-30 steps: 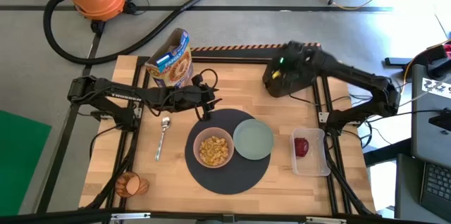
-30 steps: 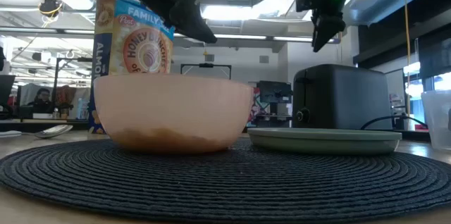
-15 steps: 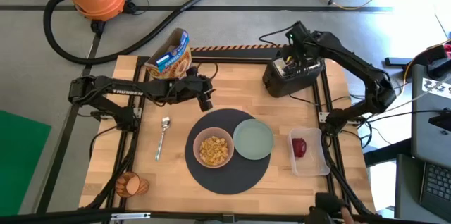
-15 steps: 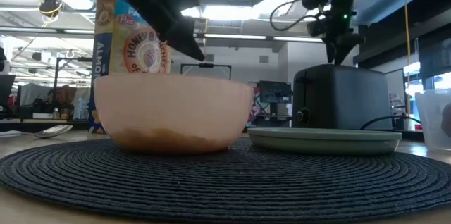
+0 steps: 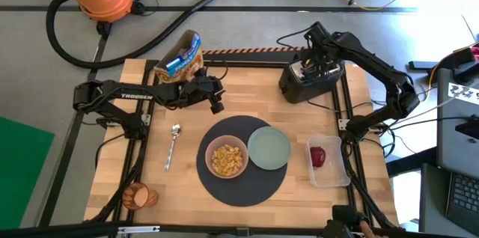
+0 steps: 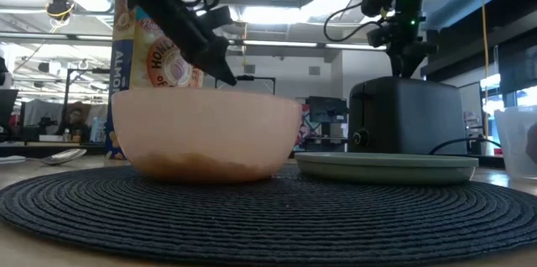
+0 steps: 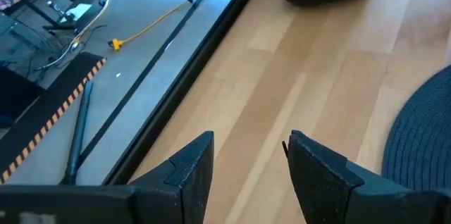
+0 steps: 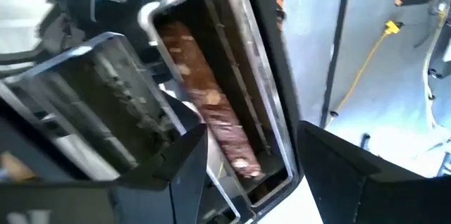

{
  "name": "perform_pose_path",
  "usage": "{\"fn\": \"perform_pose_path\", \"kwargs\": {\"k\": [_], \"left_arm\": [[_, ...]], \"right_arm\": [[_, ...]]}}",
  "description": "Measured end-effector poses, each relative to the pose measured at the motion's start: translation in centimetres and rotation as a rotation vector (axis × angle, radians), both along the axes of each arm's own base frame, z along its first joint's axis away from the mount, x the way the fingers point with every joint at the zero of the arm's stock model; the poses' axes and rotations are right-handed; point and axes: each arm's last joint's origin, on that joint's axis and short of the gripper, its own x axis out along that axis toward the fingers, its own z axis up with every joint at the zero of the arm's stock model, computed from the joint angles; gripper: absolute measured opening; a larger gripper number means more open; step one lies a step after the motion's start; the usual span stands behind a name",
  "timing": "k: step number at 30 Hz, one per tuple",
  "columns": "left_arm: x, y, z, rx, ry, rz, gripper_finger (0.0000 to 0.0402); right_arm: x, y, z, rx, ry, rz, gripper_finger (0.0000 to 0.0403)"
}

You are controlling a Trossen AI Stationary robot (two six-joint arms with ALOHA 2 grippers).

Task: Arrange a breakfast setting
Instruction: Put the toasted bread from the toaster on the light blue plate

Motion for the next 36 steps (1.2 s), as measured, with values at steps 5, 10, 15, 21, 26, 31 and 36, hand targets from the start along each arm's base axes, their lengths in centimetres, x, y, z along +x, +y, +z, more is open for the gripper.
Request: {"fn": "perform_pose_path", "kwargs": {"k": [5, 10, 15, 21, 26, 31, 36], "left_arm": [[0.0, 0.0, 0.0, 0.000, 0.001, -0.001, 0.0169], [0.0, 0.0, 0.0, -0.001, 0.001, -0.001, 0.0169], [0.1, 0.0, 0.1, 0.000, -0.014, -0.005, 0.0169], [0.6, -0.4, 0.4, -0.049, -0.083, -0.094, 0.0169], [0.7, -0.7, 0.4, -0.044, -0.082, -0.099, 0.0169], [0.7, -0.7, 0.4, -0.041, -0.080, -0.097, 0.0169], [0.7, -0.7, 0.4, -0.038, -0.076, -0.099, 0.0170]], "right_arm": [[0.0, 0.0, 0.0, -0.013, 0.016, -0.008, 0.0207], [0.0, 0.0, 0.0, 0.011, -0.017, 0.004, 0.0207], [0.2, -0.1, 0.1, -0.007, -0.042, -0.034, 0.0207], [0.2, -0.1, 0.1, 0.005, -0.077, -0.065, 0.0207], [0.1, 0.2, 0.0, 0.046, -0.078, -0.037, 0.0207], [0.4, -0.2, -0.2, 0.018, -0.076, -0.039, 0.0207], [0.7, -0.8, -0.6, -0.026, -0.033, -0.058, 0.0207]]}}
